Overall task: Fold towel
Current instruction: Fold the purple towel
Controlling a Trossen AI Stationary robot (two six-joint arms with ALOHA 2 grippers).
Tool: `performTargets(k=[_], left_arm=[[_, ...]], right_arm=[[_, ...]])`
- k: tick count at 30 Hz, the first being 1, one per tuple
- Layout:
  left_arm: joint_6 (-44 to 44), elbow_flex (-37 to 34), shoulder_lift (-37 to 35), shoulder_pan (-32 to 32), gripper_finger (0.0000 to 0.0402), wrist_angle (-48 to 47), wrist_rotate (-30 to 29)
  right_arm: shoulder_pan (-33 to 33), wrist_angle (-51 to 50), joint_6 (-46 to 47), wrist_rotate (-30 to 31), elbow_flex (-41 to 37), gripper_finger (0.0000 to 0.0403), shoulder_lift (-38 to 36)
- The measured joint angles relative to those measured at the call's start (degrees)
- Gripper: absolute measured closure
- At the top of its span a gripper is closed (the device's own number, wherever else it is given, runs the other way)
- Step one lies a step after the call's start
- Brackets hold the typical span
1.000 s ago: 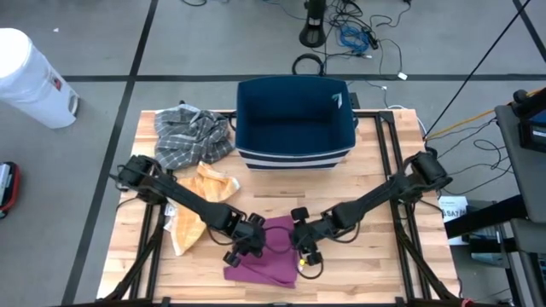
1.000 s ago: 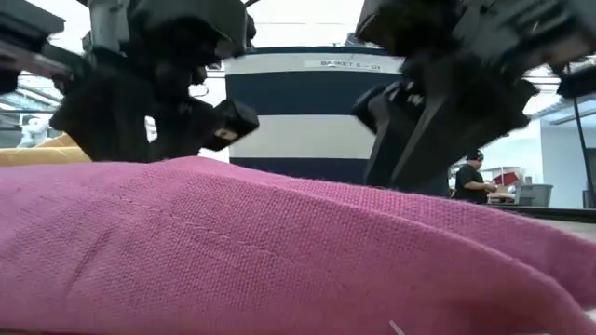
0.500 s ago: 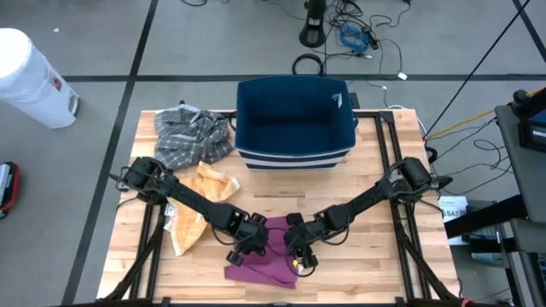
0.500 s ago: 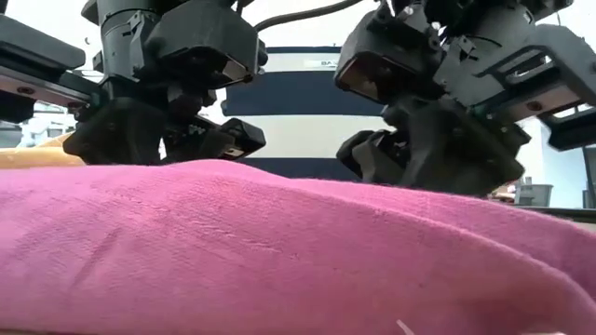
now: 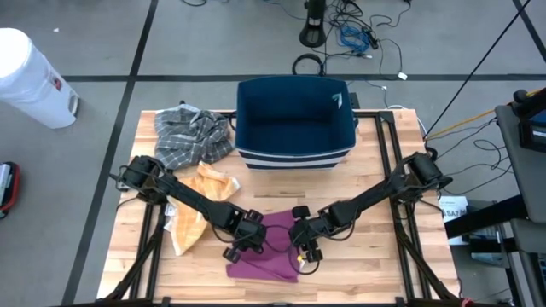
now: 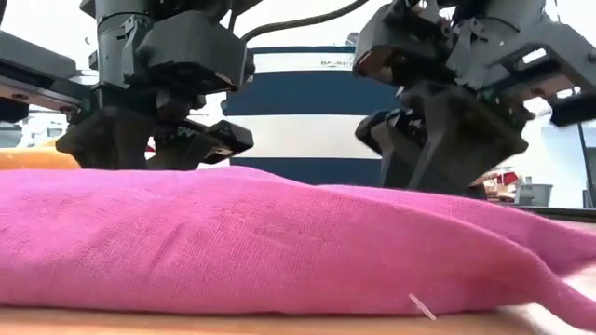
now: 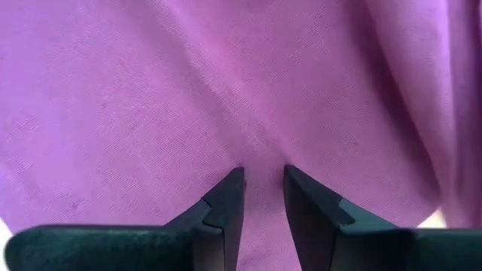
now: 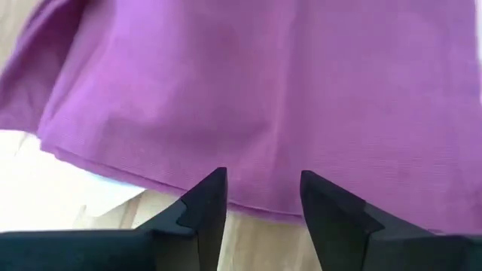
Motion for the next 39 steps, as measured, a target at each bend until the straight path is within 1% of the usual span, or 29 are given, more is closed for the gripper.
performTargets(k=[5,11,16,20,29,31,34,36,39], left_arm=[[0.30,-0.04,-1.78,0.43,0.0300,0.43,-0.16],[1.07,-0.04,-3.64,0.70,0.0300,1.31,-0.64],[1.16,-0.04,-3.96,0.53,0.0300,1.33,-0.44],[0.74,-0.04,-3.96,0.34,0.0300,2.66,1.42],[-1.26,-0.07,-3.96,0.33,0.0297,4.37,1.49],[-1.77,-0.07,-3.96,0.33,0.0288,4.45,1.32],[-2.66,-0.07,-3.96,0.33,0.0258,4.56,0.85],[-3.32,-0.07,-3.96,0.33,0.0234,4.63,-0.64],[-4.21,-0.07,-3.96,0.33,0.0201,4.55,-1.11]], right_arm=[[0.00,1.23,-0.21,0.71,0.02,0.0248,-1.54],[0.00,4.94,-1.63,1.29,0.11,0.0248,-1.26],[0.00,5.12,-1.53,1.16,0.09,0.0248,0.30],[0.00,5.38,-1.48,1.03,0.11,0.0248,1.40],[-0.17,6.75,-1.24,1.44,0.11,0.0248,4.76],[-0.32,6.88,-1.01,1.67,0.13,0.0248,5.01],[-0.37,6.17,-0.97,3.41,0.22,0.0252,5.01],[-0.37,5.31,-1.08,4.02,0.25,0.0262,4.97],[-0.39,3.45,-1.17,4.30,0.35,0.0285,4.89]])
